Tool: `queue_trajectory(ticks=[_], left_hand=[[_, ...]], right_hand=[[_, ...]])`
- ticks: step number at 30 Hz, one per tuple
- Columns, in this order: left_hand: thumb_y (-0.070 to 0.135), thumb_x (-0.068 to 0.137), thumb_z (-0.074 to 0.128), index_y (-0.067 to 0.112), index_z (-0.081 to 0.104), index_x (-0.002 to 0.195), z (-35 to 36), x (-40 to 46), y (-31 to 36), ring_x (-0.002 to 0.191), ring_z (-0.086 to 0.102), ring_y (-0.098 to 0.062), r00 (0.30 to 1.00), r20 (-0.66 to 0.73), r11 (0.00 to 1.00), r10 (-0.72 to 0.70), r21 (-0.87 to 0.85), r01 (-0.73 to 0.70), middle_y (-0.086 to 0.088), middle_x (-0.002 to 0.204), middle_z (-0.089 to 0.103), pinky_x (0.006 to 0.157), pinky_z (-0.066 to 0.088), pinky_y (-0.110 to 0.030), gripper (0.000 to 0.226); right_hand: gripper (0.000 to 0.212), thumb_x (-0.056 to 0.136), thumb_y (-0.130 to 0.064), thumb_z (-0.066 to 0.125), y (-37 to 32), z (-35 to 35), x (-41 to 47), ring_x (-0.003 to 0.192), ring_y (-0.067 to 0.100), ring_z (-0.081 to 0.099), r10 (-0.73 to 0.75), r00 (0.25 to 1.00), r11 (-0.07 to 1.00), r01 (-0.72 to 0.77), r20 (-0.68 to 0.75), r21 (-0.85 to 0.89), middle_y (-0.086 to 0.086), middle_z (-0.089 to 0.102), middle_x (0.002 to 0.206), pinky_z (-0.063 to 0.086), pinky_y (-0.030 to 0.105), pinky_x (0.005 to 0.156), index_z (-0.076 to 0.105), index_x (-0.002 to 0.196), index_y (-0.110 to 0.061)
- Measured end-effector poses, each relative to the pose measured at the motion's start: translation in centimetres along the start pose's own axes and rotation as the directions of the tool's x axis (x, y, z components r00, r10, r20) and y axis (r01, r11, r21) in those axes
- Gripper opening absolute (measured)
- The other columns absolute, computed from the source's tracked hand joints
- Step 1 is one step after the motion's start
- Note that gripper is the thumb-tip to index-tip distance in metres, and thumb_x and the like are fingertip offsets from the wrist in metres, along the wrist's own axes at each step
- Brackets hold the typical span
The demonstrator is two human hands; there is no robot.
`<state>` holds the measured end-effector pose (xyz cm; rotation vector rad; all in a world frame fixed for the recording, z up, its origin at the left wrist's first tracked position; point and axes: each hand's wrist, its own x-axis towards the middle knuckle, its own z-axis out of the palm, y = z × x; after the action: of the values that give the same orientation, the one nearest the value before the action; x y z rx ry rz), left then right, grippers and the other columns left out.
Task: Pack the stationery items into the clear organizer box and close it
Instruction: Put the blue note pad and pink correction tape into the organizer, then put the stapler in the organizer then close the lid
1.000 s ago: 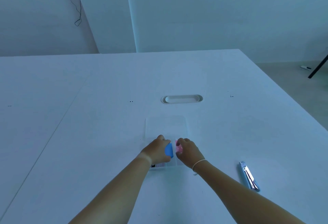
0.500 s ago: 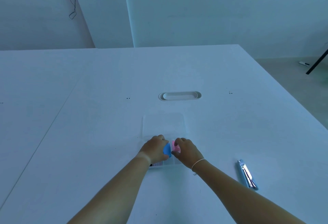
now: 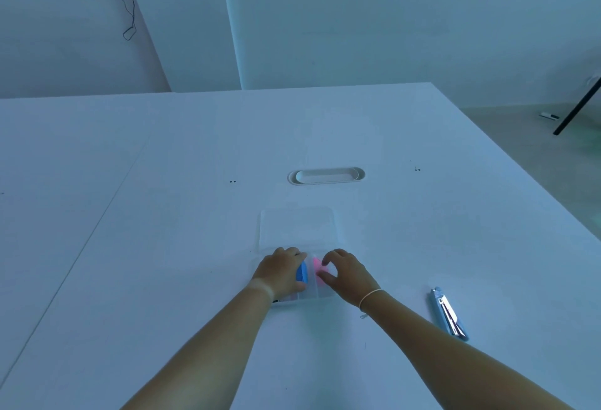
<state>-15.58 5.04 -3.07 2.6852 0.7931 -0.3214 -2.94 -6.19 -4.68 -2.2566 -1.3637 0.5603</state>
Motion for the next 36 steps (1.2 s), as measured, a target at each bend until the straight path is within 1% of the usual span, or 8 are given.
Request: queue_trajectory(ticks=[6,11,16,19,22,26,29,36], left_hand=[[0.035,0.085,0.058,0.016,0.035,0.144,-0.3,-0.9,0.1,0.127,0.042,-0.024,1.000,-0.003,1.000,0.002,0.016,-0.002,0.001,0.143,0.043,0.101,0.043,-0.037,0.065],[0.033,0.086,0.058,0.015,0.036,0.143,-0.1,-1.3,0.5,0.125,0.043,-0.025,1.000,-0.019,0.999,0.010,0.042,-0.010,0.001,0.143,0.042,0.099,0.045,-0.037,0.063],[0.032,0.086,0.058,0.015,0.041,0.139,0.2,-1.5,1.1,0.124,0.044,-0.025,1.000,-0.027,0.999,-0.004,0.049,0.005,0.000,0.142,0.043,0.098,0.046,-0.036,0.058],[0.033,0.087,0.057,0.015,0.037,0.142,0.5,-1.7,1.4,0.129,0.040,-0.024,1.000,-0.016,0.999,-0.009,0.046,0.010,0.001,0.145,0.039,0.100,0.045,-0.037,0.061],[0.033,0.087,0.056,0.016,0.035,0.143,0.7,-1.9,1.6,0.133,0.036,-0.023,1.000,-0.020,0.999,-0.015,0.041,0.016,0.002,0.146,0.038,0.102,0.045,-0.038,0.062],[0.033,0.088,0.053,0.017,0.037,0.142,0.9,-2.1,1.7,0.135,0.035,-0.026,0.999,-0.025,0.999,-0.028,0.044,0.029,0.002,0.144,0.040,0.100,0.045,-0.035,0.059],[0.035,0.088,0.053,0.017,0.038,0.140,0.8,-2.4,1.6,0.128,0.041,-0.025,0.999,-0.022,0.998,-0.033,0.060,0.034,0.002,0.142,0.041,0.097,0.045,-0.034,0.057],[0.033,0.087,0.055,0.018,0.036,0.143,0.4,-3.1,0.5,0.134,0.036,-0.024,0.997,-0.010,0.997,-0.071,0.032,0.071,0.003,0.155,0.029,0.104,0.043,-0.037,0.061]], right_hand=[[0.026,0.088,-0.029,0.059,1.5,-1.3,-1.2,0.110,0.025,0.053,0.074,0.990,0.997,-0.072,-0.119,0.021,0.009,0.061,0.116,0.043,0.032,0.092,0.061,0.105,-0.010],[0.024,0.088,-0.026,0.057,4.4,-2.8,-2.9,0.109,0.027,0.053,0.176,0.958,0.978,-0.197,-0.224,-0.074,0.009,0.061,0.117,0.045,0.034,0.091,0.061,0.106,-0.010],[0.031,0.086,-0.026,0.056,8.1,-4.7,-5.4,0.113,0.030,0.051,0.348,0.883,0.890,-0.417,-0.315,-0.186,0.009,0.058,0.122,0.043,0.036,0.092,0.059,0.114,-0.012],[0.038,0.086,-0.026,0.054,9.9,-5.4,-6.9,0.117,0.031,0.048,0.465,0.832,0.816,-0.535,-0.301,-0.220,0.011,0.053,0.127,0.042,0.039,0.095,0.054,0.121,-0.014],[0.034,0.089,-0.023,0.048,10.9,-5.6,-8.0,0.116,0.034,0.048,0.568,0.777,0.758,-0.622,-0.271,-0.197,0.014,0.052,0.124,0.044,0.041,0.095,0.051,0.121,-0.011],[0.028,0.095,-0.020,0.042,11.2,-5.4,-8.2,0.114,0.037,0.051,0.606,0.758,0.759,-0.642,-0.243,-0.107,0.020,0.052,0.121,0.046,0.042,0.094,0.051,0.117,-0.004],[0.029,0.095,-0.017,0.042,10.7,-5.4,-7.6,0.116,0.038,0.052,0.607,0.763,0.769,-0.634,-0.222,-0.075,0.022,0.053,0.122,0.045,0.042,0.097,0.052,0.117,0.000],[0.030,0.091,-0.016,0.054,6.8,-5.4,-4.3,0.112,0.036,0.055,0.543,0.825,0.838,-0.545,-0.153,0.037,0.021,0.055,0.122,0.044,0.038,0.095,0.054,0.115,0.001]])
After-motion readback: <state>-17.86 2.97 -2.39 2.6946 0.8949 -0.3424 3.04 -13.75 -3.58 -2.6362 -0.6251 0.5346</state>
